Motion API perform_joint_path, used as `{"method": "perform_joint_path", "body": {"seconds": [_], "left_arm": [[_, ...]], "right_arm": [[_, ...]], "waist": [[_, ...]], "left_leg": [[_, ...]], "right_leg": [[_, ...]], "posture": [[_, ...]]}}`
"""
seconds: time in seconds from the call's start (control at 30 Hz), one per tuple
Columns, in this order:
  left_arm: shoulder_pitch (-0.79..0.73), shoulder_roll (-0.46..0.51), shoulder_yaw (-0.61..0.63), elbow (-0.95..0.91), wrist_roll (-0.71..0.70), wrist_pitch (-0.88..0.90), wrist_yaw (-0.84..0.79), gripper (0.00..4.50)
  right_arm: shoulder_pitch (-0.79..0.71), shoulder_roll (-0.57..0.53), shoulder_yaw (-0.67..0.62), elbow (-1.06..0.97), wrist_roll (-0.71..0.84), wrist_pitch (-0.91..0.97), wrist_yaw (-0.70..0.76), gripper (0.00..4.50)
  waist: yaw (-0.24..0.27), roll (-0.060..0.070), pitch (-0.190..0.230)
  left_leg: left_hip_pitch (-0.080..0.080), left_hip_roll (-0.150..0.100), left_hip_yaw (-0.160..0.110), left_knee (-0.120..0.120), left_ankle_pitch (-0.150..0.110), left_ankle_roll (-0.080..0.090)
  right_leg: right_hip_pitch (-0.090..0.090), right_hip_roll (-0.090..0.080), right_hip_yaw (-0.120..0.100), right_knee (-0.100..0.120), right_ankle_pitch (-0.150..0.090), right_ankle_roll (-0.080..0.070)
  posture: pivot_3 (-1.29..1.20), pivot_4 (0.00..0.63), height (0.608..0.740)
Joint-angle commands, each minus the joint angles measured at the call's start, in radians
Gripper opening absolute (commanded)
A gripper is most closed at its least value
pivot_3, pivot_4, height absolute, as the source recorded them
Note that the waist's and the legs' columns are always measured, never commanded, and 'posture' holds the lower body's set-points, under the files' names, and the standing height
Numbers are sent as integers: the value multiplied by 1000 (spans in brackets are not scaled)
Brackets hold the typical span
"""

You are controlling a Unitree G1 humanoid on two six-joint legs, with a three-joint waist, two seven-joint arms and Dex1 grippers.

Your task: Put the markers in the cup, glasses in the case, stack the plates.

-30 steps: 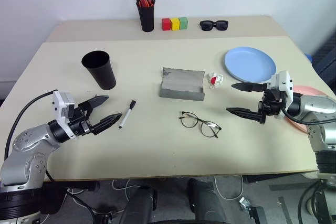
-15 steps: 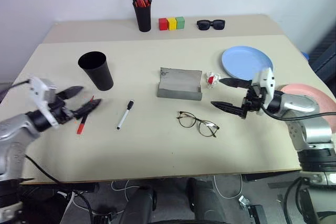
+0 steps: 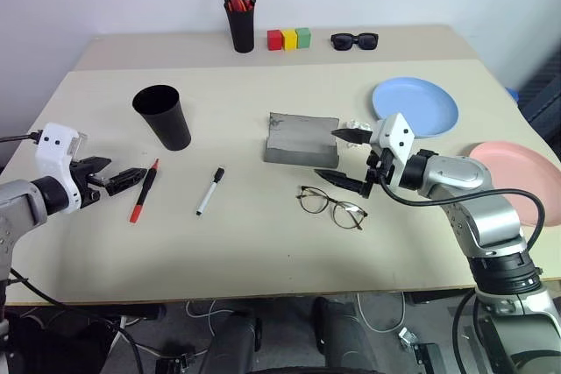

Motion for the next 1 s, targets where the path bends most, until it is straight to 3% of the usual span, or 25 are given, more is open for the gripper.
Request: {"method": "perform_joint_path", "body": {"seconds": [0.03, 0.33, 0.6, 0.77, 0.87, 1.0], "left_arm": [[-75, -12, -22, 18, 29, 84, 78, 4500], [-67, -37, -102, -28, 86, 145, 129, 4500], [-170, -137, -149, 75, 136, 89, 147, 4500], [-198, -150, -217, 104, 187, 52, 125, 4500], [-196, -154, -221, 113, 199, 86, 140, 3737], [-172, -143, -226, 75, 196, 142, 126, 1820]], "right_arm": [[6, 17, -26, -70, 42, 23, -17, 4383], [35, 39, -15, -97, 19, -8, -47, 4383], [55, 19, -13, -106, 19, -7, -34, 4383], [57, 22, -13, -110, 10, -7, -46, 4383], [63, 17, -11, -104, -4, -19, -47, 4500], [59, 11, -22, -88, -8, -27, -43, 4500]], "waist": [[-3, 0, 0], [-7, 0, 0], [-1, -1, 0], [-6, -1, 0], [-7, -1, 0], [-6, -1, 0]], "left_leg": [[0, 0, 0, 0, 0, 0], [0, 0, 0, -3, 1, -1], [0, 0, 0, -4, 2, -3], [0, 0, 0, -4, 2, -3], [1, 0, 0, -6, 2, -4], [1, 0, 0, -7, 3, -4]], "right_leg": [[0, 0, 0, 0, 0, 0], [-2, 0, 0, 0, 0, 0], [-2, 0, 0, 0, 0, 0], [-2, 0, 0, 0, 0, 0], [-2, 0, 0, 0, 0, 0], [-2, -1, 0, 0, 0, 0]], "posture": [[0, 150, 740], [0, 150, 740], [0, 150, 740], [0, 150, 740], [0, 150, 740], [0, 150, 740]]}}
